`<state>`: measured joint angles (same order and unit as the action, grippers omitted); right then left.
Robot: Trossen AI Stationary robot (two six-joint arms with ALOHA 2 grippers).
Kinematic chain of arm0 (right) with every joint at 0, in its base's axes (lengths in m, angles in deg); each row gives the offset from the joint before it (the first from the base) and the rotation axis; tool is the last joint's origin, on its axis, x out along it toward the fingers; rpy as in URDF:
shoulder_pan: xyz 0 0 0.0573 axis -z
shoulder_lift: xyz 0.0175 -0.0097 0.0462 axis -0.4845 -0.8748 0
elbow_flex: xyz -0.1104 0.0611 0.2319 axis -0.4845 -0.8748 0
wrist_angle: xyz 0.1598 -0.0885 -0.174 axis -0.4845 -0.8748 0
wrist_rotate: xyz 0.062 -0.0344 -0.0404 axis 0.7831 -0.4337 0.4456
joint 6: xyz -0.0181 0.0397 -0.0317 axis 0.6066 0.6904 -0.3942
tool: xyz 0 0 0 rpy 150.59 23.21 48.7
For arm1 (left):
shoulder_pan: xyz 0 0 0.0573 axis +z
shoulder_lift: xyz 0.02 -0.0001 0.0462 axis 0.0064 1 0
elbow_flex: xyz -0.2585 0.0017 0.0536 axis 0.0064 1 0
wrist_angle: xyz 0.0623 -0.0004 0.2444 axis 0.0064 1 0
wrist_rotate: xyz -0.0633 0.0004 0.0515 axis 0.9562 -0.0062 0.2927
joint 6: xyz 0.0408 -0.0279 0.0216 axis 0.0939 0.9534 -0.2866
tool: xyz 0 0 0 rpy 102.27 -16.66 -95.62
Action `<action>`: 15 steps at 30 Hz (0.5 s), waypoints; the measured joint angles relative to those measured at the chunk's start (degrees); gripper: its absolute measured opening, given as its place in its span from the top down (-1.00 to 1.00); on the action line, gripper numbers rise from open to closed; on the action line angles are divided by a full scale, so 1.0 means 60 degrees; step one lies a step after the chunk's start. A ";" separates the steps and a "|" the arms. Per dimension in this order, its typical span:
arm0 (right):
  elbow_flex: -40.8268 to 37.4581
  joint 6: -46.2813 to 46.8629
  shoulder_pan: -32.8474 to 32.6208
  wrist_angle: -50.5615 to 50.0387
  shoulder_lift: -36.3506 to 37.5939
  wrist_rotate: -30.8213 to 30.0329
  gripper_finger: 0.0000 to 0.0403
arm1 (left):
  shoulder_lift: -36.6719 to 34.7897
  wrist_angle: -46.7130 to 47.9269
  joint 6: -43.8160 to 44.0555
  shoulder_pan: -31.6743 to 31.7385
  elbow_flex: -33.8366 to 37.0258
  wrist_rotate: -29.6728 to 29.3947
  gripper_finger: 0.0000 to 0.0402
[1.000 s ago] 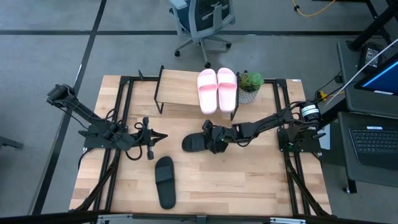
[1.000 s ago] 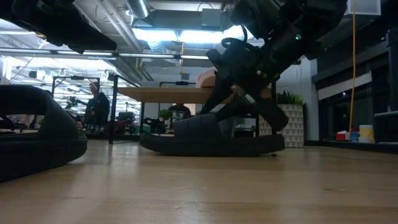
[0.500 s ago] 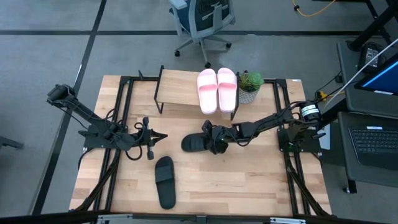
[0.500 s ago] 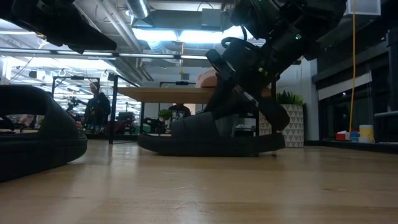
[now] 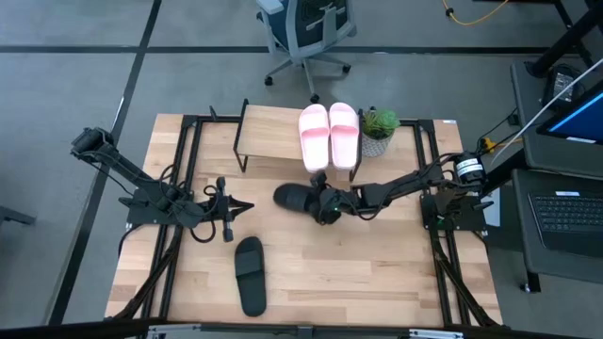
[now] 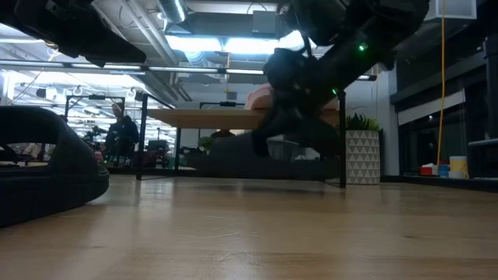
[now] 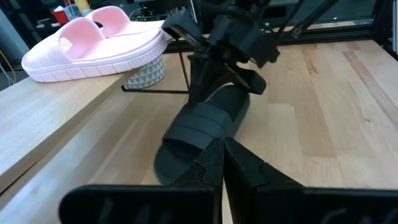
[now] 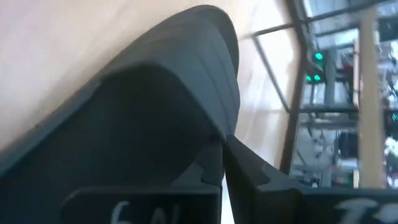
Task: Pick and place slides into the shelf
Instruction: Put the top black slides on the shelf
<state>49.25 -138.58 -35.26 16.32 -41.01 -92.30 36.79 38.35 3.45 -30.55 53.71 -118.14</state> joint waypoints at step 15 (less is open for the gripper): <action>0.1534 0.1387 -0.0376 -0.0387 0.0000 -0.0626 0.97 | 0.0000 -0.0221 0.0253 0.0007 0.0000 -0.0163 0.98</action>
<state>58.45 -130.26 -37.52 14.00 -41.01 -96.05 36.79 37.02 4.96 -30.50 53.71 -119.11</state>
